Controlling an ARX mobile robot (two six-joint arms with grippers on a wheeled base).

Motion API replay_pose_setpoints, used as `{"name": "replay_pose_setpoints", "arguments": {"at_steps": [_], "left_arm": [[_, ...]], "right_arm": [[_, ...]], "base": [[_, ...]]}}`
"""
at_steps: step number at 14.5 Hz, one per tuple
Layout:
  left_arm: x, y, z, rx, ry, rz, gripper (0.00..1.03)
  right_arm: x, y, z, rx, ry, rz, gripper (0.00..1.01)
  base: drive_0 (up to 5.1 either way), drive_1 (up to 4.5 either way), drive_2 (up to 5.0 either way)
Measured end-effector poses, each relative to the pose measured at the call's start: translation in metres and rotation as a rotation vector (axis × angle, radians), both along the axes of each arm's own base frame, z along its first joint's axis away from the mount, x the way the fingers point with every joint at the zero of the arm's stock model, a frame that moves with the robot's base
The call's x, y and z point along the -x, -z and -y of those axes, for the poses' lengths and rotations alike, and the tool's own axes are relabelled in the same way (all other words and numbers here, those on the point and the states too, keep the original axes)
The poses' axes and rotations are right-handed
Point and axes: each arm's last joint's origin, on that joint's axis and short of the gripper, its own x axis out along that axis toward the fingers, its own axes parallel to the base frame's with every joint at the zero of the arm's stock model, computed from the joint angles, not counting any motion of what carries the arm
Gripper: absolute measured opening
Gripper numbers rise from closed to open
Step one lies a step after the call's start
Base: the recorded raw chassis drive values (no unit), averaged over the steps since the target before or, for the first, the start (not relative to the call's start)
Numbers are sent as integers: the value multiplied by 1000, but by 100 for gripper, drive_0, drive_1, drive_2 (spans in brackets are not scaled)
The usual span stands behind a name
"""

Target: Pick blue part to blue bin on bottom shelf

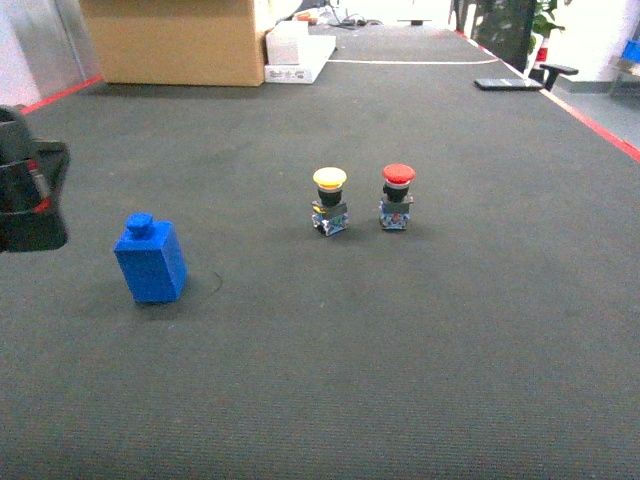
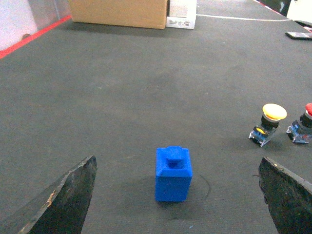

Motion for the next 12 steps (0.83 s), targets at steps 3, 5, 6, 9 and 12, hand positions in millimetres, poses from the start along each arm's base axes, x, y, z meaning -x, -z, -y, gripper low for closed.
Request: {"name": "replay_pose_setpoints", "arguments": {"at_steps": [3,5,6,9,12], "left_arm": [[-56,35,7,-11,1,-69,98],[-74,53,10,-21,5,-129,98],[-80,59,12,-22,10,-143,98],[-97,74,14,-13,-1,-179,98],[-115,86,12,-11,-30,-202,98]], "right_arm": [[0,0,0,0,0,0,98],[0,0,0,0,0,0,98],[0,0,0,0,0,0,98],[0,0,0,0,0,0,98],[0,0,0,0,0,0,98]], "base": [[0,0,0],[0,0,0],[0,0,0],[0,0,0],[0,0,0]]}}
